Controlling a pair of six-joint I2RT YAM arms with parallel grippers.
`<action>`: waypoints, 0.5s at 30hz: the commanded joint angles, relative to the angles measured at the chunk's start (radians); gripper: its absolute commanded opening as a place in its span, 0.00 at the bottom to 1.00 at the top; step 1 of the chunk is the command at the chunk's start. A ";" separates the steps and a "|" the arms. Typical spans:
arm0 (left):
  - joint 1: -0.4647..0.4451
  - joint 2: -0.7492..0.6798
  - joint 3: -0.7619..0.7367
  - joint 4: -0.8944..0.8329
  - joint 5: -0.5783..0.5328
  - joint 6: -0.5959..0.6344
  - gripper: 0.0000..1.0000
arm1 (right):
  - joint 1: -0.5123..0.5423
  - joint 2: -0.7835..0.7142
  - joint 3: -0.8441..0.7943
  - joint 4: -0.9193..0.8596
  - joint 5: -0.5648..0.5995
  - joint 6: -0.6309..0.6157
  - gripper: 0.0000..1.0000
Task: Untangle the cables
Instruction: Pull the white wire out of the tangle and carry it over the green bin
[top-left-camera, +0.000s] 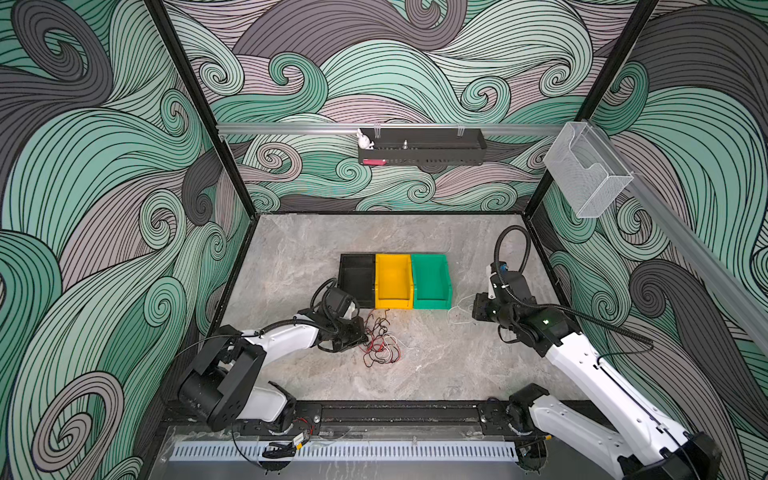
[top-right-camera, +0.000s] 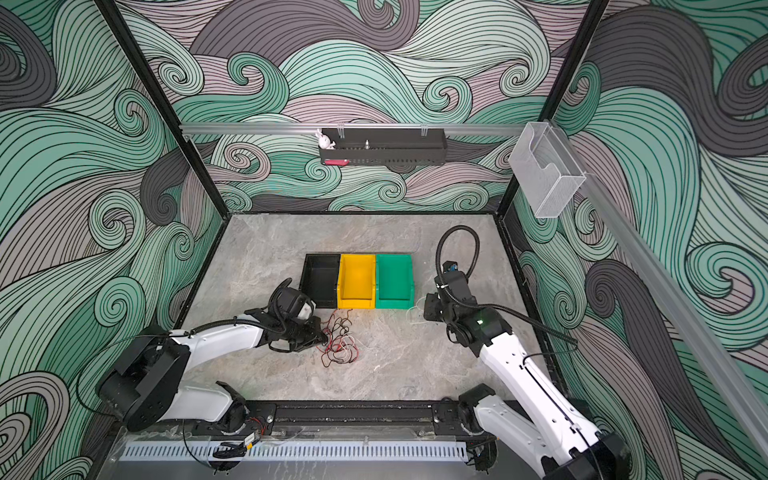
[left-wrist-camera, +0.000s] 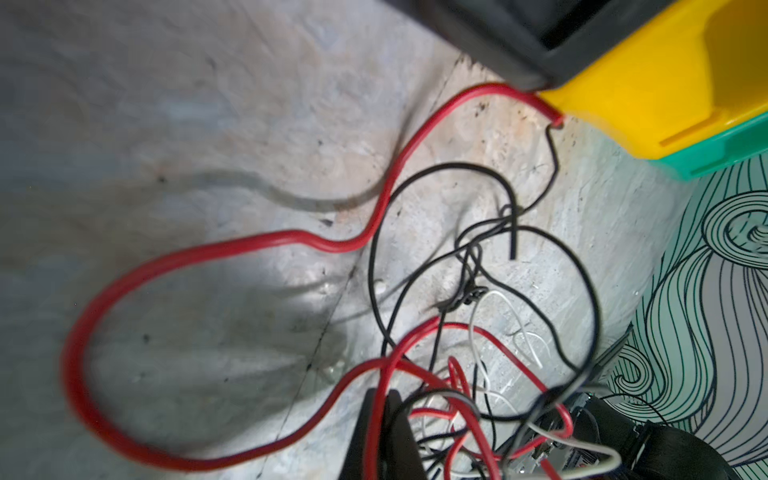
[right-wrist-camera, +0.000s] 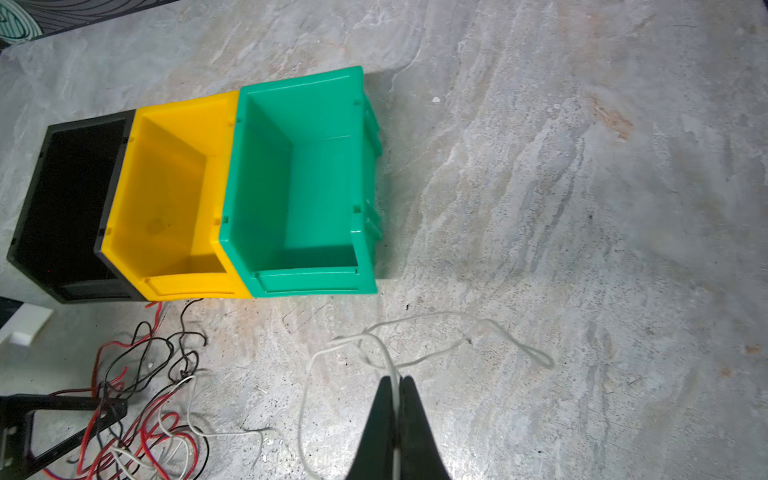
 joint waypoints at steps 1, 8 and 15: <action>0.010 -0.016 0.000 -0.040 -0.012 0.024 0.00 | -0.004 -0.005 0.038 -0.010 -0.083 -0.026 0.07; 0.012 -0.013 0.010 -0.037 -0.002 0.029 0.05 | -0.003 -0.003 0.042 0.036 -0.236 -0.015 0.07; 0.012 -0.007 0.009 -0.012 0.028 0.024 0.09 | -0.001 0.017 0.062 0.079 -0.262 0.024 0.06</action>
